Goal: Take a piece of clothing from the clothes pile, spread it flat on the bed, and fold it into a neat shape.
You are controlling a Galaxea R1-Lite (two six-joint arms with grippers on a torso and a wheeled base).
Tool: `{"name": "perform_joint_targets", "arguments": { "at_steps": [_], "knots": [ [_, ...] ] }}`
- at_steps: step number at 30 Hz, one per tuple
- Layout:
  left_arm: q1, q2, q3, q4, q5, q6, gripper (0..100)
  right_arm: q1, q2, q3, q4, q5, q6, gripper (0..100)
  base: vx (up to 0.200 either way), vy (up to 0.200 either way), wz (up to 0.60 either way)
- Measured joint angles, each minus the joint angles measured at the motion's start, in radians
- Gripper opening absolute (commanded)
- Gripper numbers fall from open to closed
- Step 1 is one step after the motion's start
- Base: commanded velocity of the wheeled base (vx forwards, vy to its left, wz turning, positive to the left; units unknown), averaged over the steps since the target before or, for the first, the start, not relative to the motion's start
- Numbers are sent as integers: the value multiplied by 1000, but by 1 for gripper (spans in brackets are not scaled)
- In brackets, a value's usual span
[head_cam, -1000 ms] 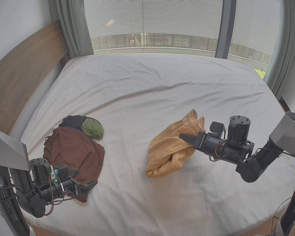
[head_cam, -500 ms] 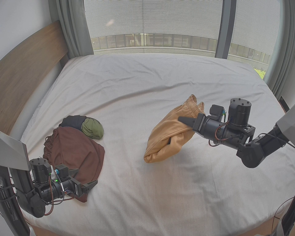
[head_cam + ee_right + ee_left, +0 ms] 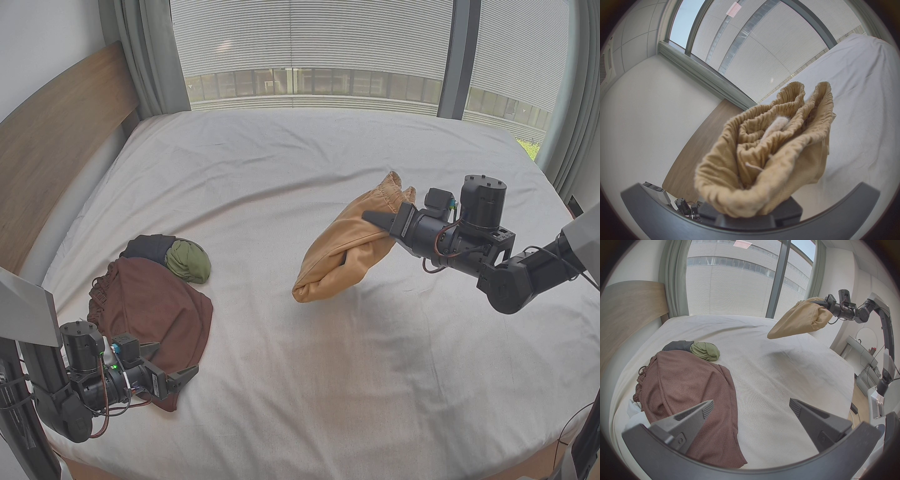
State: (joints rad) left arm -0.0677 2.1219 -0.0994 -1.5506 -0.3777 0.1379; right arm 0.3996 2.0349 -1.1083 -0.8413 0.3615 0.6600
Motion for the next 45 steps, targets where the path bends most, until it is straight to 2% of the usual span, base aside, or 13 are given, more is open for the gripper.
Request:
{"name": "perform_joint_targets", "arguments": {
  "at_steps": [17, 29, 36, 45],
  "knots": [
    [4, 4, -3, 0, 0, 0, 100, -16, 148, -312, 168, 0, 1, 0, 0, 0, 0],
    [3, 8, 0, 0, 0, 0, 100, -20, 291, -602, 307, 0, 1, 0, 0, 0, 0],
    [9, 11, 8, 0, -1, 0, 100, -21, 417, -832, 481, 0, 1, 0, 0, 0, 0],
    [8, 13, 15, 0, -6, -1, 100, -36, 659, -890, 776, -1, 5, 0, 0, 0, 0]
  ]
}}
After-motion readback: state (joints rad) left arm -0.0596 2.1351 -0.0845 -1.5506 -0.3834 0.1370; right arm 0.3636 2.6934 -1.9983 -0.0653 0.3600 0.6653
